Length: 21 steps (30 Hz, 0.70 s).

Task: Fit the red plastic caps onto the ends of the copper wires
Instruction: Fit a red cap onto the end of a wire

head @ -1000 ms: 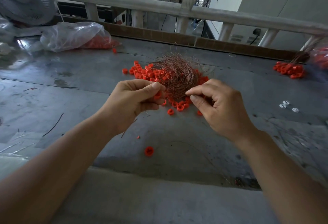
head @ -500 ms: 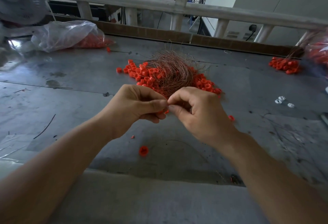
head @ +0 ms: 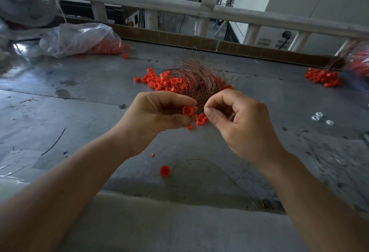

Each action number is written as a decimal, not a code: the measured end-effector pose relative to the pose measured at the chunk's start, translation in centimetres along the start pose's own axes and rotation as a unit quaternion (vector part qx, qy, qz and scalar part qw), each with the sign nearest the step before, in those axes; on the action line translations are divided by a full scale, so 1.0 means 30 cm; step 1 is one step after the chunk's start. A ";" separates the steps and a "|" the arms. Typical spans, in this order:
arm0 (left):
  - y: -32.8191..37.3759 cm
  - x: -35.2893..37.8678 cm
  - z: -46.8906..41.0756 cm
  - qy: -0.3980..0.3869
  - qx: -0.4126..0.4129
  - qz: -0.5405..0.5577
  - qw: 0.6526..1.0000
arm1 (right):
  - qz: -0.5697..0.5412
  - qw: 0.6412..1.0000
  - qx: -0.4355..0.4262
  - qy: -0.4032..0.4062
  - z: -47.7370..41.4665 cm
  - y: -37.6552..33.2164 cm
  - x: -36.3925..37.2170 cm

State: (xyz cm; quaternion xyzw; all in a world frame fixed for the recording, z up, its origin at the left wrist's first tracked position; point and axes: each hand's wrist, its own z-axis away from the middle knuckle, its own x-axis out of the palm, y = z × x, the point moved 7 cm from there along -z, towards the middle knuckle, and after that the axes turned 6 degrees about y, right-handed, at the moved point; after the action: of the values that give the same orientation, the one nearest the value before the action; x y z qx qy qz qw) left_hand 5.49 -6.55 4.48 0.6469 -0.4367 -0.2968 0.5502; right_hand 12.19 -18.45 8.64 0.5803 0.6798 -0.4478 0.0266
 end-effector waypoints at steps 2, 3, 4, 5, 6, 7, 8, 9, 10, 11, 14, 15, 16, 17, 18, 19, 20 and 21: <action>-0.003 0.002 0.001 -0.003 -0.003 0.007 1.000 | 0.004 1.000 -0.001 -0.004 0.001 0.000 0.003; -0.003 0.002 0.001 -0.005 -0.004 0.008 1.000 | 0.006 1.000 -0.002 -0.004 0.001 0.000 0.003; -0.002 0.001 0.001 -0.006 -0.004 0.006 1.000 | 0.007 1.000 -0.001 -0.004 0.001 0.001 0.002; -0.001 -0.001 0.001 -0.004 -0.002 0.000 1.000 | 0.007 1.000 0.000 -0.003 0.000 0.003 0.000; 0.000 -0.002 0.002 -0.001 0.000 -0.009 1.000 | 0.006 1.000 0.001 -0.001 0.000 0.003 -0.001; 0.001 -0.003 0.001 0.001 0.002 -0.017 1.000 | 0.005 1.000 0.002 0.000 0.000 0.004 -0.002; 0.000 -0.002 0.002 0.003 0.001 -0.018 1.000 | 0.003 1.000 0.002 0.002 0.000 0.003 -0.003; -0.003 -0.001 0.002 0.003 -0.001 -0.011 1.000 | 0.002 1.000 0.000 0.004 0.000 0.001 -0.005; -0.005 -0.001 0.003 0.003 -0.003 -0.001 1.000 | 0.001 1.000 -0.003 0.009 0.001 -0.003 -0.007; -0.007 0.000 0.003 0.004 -0.003 0.007 1.000 | 0.001 1.000 -0.007 0.015 0.002 -0.007 -0.010; 0.001 0.000 0.006 0.001 0.009 0.008 1.000 | 0.005 1.000 -0.015 0.023 0.002 -0.013 -0.016; 0.006 0.002 0.007 -0.002 0.014 0.006 1.000 | 0.005 1.000 -0.014 0.020 0.003 -0.012 -0.015; 0.011 0.004 0.009 -0.005 0.019 0.005 1.000 | 0.004 1.000 -0.010 0.016 0.003 -0.008 -0.012; 0.016 0.007 0.010 -0.007 0.024 0.004 1.000 | 0.004 1.000 -0.005 0.009 0.002 -0.004 -0.008; 0.019 0.009 0.012 -0.007 0.028 0.002 1.000 | 0.005 1.000 0.001 0.002 0.002 0.001 -0.003; 0.021 0.008 0.011 -0.003 0.030 0.000 1.000 | 0.006 1.000 0.005 -0.002 0.002 0.004 0.000; 0.020 0.005 0.010 0.004 0.030 -0.003 1.000 | 0.005 1.000 0.006 0.000 0.003 0.005 0.000; 0.019 0.002 0.008 0.012 0.030 -0.004 0.999 | 0.000 1.000 0.006 0.008 0.003 0.004 -0.003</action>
State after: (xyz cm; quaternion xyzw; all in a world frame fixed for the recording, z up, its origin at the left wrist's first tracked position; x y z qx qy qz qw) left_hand 5.18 -6.71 4.99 0.6683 -0.4359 -0.2785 0.5346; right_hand 12.27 -18.58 8.56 0.5841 0.6770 -0.4475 0.0181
